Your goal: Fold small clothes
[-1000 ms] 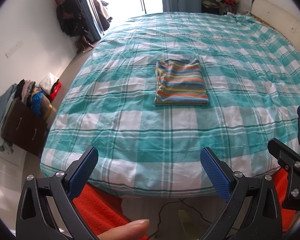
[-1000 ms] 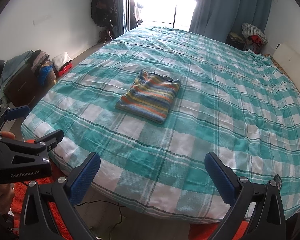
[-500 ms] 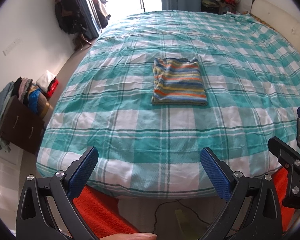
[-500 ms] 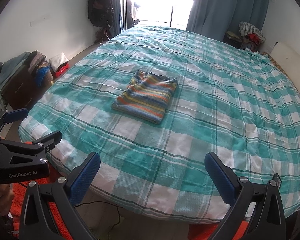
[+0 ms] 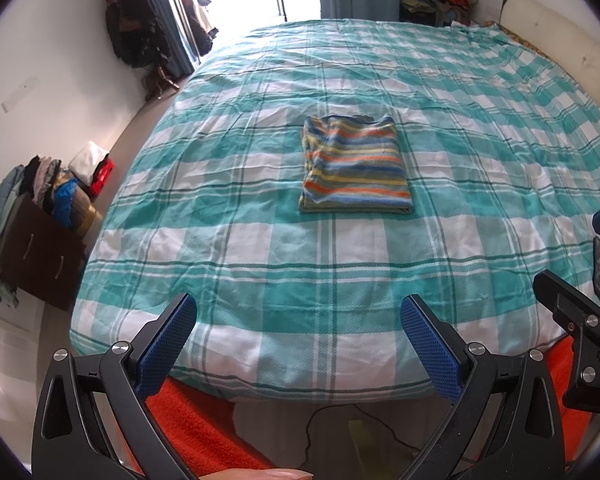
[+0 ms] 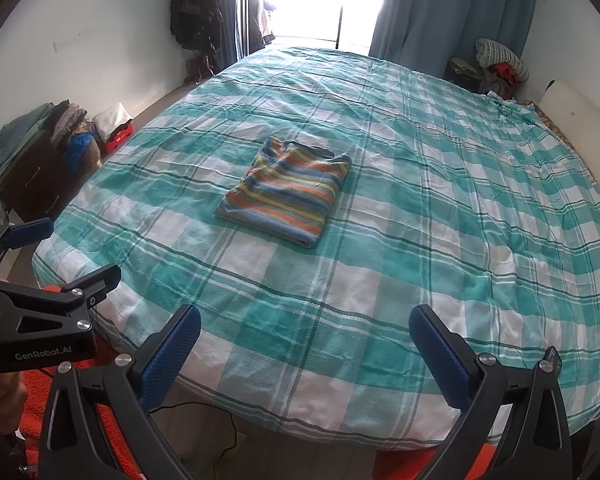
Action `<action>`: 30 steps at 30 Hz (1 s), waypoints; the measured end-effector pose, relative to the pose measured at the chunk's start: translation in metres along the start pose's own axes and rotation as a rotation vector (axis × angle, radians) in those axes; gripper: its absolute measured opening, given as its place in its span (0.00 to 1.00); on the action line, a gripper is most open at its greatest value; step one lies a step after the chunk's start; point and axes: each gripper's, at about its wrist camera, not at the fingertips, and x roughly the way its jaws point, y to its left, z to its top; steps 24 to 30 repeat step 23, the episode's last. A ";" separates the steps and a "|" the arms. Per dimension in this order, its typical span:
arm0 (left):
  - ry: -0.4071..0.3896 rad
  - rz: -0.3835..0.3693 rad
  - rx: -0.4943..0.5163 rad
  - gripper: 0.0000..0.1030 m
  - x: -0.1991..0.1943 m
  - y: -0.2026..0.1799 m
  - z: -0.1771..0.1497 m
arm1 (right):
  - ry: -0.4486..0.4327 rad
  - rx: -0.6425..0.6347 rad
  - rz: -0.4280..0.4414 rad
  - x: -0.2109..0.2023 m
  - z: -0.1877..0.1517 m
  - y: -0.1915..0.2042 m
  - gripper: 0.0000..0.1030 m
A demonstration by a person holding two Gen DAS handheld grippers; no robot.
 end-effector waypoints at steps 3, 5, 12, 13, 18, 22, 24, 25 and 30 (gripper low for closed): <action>-0.005 -0.004 0.000 0.99 0.001 0.000 0.004 | -0.004 0.000 -0.002 0.002 0.003 -0.001 1.00; -0.010 -0.004 0.000 0.99 0.001 -0.001 0.006 | -0.005 0.000 -0.005 0.003 0.006 -0.002 1.00; -0.013 -0.004 -0.001 0.99 0.004 0.002 0.014 | 0.008 0.012 -0.015 0.012 0.013 -0.006 1.00; -0.013 -0.004 -0.002 0.99 0.004 0.002 0.015 | 0.010 0.015 -0.014 0.013 0.014 -0.007 1.00; -0.010 -0.033 -0.002 0.99 0.006 0.004 0.017 | 0.018 0.018 -0.014 0.017 0.014 -0.008 1.00; -0.018 -0.060 -0.006 0.99 0.008 0.004 0.017 | 0.021 0.025 -0.008 0.019 0.014 -0.009 1.00; -0.018 -0.053 -0.001 0.99 0.009 0.003 0.017 | 0.021 0.028 -0.006 0.019 0.014 -0.009 1.00; -0.018 -0.053 -0.001 0.99 0.009 0.003 0.017 | 0.021 0.028 -0.006 0.019 0.014 -0.009 1.00; -0.018 -0.053 -0.001 0.99 0.009 0.003 0.017 | 0.021 0.028 -0.006 0.019 0.014 -0.009 1.00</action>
